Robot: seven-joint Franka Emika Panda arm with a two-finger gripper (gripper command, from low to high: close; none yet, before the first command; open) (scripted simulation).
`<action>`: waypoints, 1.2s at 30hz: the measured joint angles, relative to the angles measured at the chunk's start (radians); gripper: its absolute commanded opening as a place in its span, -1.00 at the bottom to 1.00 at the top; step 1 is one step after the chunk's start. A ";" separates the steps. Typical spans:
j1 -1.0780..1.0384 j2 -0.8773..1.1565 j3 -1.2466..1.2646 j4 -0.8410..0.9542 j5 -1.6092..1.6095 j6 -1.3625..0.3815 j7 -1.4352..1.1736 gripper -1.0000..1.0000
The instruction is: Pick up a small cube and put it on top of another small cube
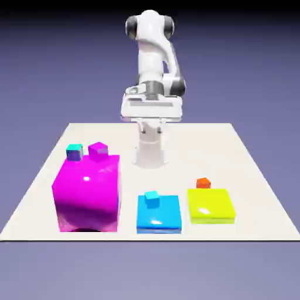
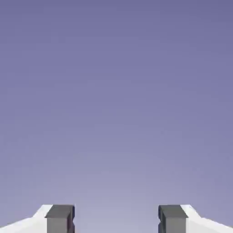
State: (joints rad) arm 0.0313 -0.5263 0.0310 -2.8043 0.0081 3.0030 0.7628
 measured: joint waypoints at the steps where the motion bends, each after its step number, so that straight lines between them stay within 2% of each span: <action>1: 0.016 0.036 0.026 0.005 0.007 -0.028 0.018 0.00; 17: 0.259 0.593 0.421 0.078 0.110 -0.462 0.296 0.00; 24: 0.355 0.811 0.304 0.077 -0.016 -0.252 0.383 0.00; 25: 0.362 0.828 0.295 0.077 -0.026 -0.236 0.389 -1.00; 27: 0.362 0.828 0.295 0.077 -0.026 -0.236 0.389 -1.00; 33: 0.268 0.610 0.412 0.078 0.101 -0.445 0.302 -1.00; 36: 0.232 0.583 0.385 0.095 0.097 -0.487 0.268 -1.00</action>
State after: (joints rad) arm 0.2629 0.0564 0.4163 -2.7097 0.1051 2.5156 1.0313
